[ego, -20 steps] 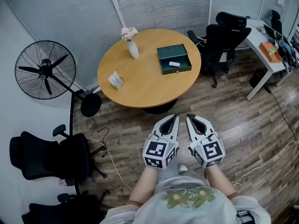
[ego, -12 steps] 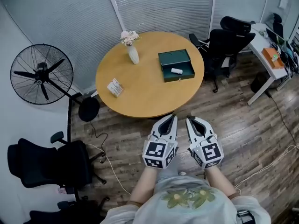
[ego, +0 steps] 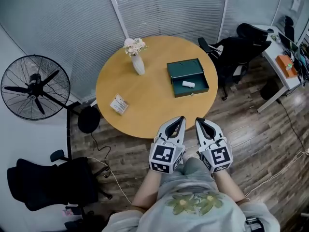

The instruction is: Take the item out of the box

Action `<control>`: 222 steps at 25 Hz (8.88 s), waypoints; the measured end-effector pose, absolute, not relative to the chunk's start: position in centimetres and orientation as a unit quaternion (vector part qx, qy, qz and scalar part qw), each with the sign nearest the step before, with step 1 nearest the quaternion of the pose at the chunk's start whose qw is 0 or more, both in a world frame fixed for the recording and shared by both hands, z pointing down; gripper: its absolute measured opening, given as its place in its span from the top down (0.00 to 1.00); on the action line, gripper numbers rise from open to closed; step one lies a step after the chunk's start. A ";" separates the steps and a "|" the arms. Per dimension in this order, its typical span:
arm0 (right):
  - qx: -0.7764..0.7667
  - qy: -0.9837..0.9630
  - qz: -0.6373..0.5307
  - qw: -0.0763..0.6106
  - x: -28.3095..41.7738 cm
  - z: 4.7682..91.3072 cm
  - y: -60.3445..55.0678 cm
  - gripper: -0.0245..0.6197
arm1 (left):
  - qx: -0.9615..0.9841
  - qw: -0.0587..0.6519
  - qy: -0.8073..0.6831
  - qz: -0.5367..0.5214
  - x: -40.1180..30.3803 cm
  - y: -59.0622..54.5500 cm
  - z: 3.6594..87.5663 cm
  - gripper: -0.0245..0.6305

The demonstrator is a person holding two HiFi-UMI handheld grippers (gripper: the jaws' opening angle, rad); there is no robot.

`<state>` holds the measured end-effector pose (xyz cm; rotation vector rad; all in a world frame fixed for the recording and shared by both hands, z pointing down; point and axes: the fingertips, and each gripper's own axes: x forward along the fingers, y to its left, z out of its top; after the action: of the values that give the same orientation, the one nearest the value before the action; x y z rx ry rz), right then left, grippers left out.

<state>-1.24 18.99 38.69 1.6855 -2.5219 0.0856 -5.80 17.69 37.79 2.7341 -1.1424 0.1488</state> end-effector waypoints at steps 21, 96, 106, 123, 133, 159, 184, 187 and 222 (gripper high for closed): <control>0.566 -0.820 0.039 0.077 1.9 39.3 6.0 0.95 | 0.921 0.101 -0.371 0.064 -3.9 4.6 38.8 0.96; 0.400 -0.881 0.076 0.240 5.8 52.0 -14.5 0.74 | 0.895 0.152 -0.417 0.050 -1.6 -12.8 42.1 0.97; 0.363 -0.883 0.085 0.283 6.4 56.0 -15.3 0.74 | 0.880 0.139 -0.442 0.101 -1.1 -13.2 45.3 0.96; 0.301 -0.878 0.116 0.352 5.8 62.8 -16.0 0.74 | 0.874 0.176 -0.439 0.114 -0.9 -14.6 49.2 0.96; 0.264 -0.862 0.114 0.418 6.0 67.0 -16.9 0.74 | 0.867 0.192 -0.444 0.119 -1.5 -15.3 50.6 0.96; 0.205 -0.832 0.104 0.505 6.4 72.6 -17.3 0.67 | 0.854 0.208 -0.458 0.133 -2.0 -15.8 52.7 0.96; 0.203 -0.827 0.098 0.514 6.6 72.9 -17.2 0.73 | 0.850 0.211 -0.462 0.139 -2.4 -15.5 53.0 0.96; 0.204 -0.829 0.100 0.511 6.5 72.6 -17.1 0.73 | 0.849 0.211 -0.463 0.142 -2.5 -15.4 53.1 0.96; 0.215 -0.894 0.122 0.374 3.6 61.7 -16.7 0.73 | 0.846 0.206 -0.470 0.147 -2.3 -15.3 52.0 0.96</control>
<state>3.64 -16.69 61.74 0.5497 -2.2895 0.3125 -2.29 -15.33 52.04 2.3561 -1.3093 0.4084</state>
